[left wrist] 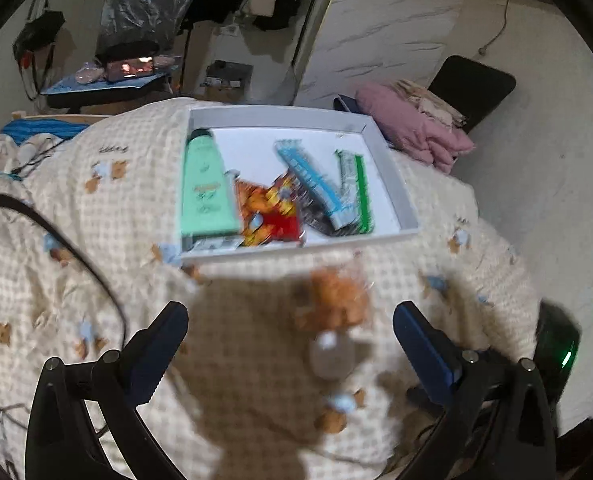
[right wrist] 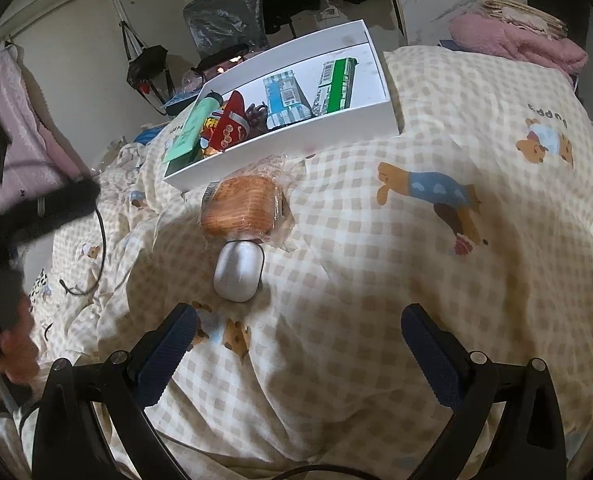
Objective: Organize objects
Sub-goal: 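Raise both open tools and move them toward the bread bun, then lower the left tool onto the wrapped orange bread bun and close it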
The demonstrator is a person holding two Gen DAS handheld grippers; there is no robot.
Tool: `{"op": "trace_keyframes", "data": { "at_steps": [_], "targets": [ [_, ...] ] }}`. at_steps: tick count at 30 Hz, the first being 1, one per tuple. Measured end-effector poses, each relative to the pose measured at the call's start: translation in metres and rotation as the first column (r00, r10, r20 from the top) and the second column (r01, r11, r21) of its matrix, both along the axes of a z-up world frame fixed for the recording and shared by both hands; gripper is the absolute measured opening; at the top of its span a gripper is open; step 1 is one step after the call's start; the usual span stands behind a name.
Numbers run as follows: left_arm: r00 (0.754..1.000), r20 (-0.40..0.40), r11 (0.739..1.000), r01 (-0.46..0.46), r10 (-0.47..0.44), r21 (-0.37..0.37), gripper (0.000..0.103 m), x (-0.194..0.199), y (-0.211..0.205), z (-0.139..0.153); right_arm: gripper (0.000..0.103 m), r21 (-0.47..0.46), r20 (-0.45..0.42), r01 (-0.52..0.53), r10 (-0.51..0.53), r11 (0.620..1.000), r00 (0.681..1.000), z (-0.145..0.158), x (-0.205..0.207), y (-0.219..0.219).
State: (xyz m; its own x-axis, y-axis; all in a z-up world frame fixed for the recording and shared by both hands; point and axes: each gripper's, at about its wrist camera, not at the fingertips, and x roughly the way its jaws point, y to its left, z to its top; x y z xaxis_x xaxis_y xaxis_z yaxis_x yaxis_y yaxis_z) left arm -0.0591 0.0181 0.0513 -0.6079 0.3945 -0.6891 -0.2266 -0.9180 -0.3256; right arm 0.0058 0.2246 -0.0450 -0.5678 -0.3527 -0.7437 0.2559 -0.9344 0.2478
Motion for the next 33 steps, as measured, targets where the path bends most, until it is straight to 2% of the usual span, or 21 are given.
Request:
{"op": "trace_keyframes", "data": {
  "at_steps": [5, 7, 10, 13, 18, 29, 31, 32, 33],
  "targets": [
    [0.998, 0.054, 0.998, -0.014, 0.011, 0.058, 0.102, -0.032, 0.011, 0.000, 0.103, -0.001, 0.004, 0.000, 0.000, 1.000, 1.000, -0.001, 0.000, 0.001],
    [0.997, 0.081, 0.997, -0.019, 0.013, 0.069, 0.102, -0.046, 0.017, -0.009, 0.102, -0.005, 0.008, 0.006, -0.005, 1.000, 1.000, -0.001, 0.000, 0.003],
    [0.986, 0.164, 0.996, -0.006, -0.009, 0.092, 0.102, -0.063, 0.032, -0.028, 0.103, -0.013, 0.003, 0.021, -0.021, 1.000, 1.000, 0.000, 0.002, 0.007],
    [0.977, 0.214, 0.997, -0.016, 0.001, 0.071, 0.102, -0.067, 0.044, -0.045, 0.103, -0.014, 0.010, 0.022, -0.022, 1.000, 1.000, 0.000, 0.002, 0.007],
    [0.964, 0.264, 0.994, -0.002, -0.027, 0.108, 0.102, -0.067, 0.048, -0.067, 0.103, -0.017, 0.016, 0.018, -0.018, 1.000, 1.000, -0.001, 0.004, 0.007],
    [0.943, 0.330, 0.998, 0.026, -0.041, 0.049, 0.102, -0.073, 0.060, -0.089, 0.103, -0.024, 0.041, 0.020, -0.019, 1.000, 0.999, -0.006, -0.001, 0.009],
    [0.937, 0.346, 0.998, 0.022, -0.044, 0.067, 0.098, -0.073, 0.057, -0.094, 0.103, -0.023, 0.044, 0.019, -0.018, 1.000, 0.999, -0.007, -0.002, 0.009],
    [0.938, 0.345, 0.998, 0.016, -0.038, 0.066, 0.084, -0.072, 0.054, -0.095, 0.103, -0.022, 0.044, 0.018, -0.017, 1.000, 0.999, -0.007, -0.002, 0.008],
    [0.943, 0.331, 0.998, 0.013, -0.032, 0.061, 0.077, -0.069, 0.050, -0.092, 0.103, -0.021, 0.043, 0.018, -0.017, 1.000, 0.999, -0.007, -0.001, 0.008]
  ]
}}
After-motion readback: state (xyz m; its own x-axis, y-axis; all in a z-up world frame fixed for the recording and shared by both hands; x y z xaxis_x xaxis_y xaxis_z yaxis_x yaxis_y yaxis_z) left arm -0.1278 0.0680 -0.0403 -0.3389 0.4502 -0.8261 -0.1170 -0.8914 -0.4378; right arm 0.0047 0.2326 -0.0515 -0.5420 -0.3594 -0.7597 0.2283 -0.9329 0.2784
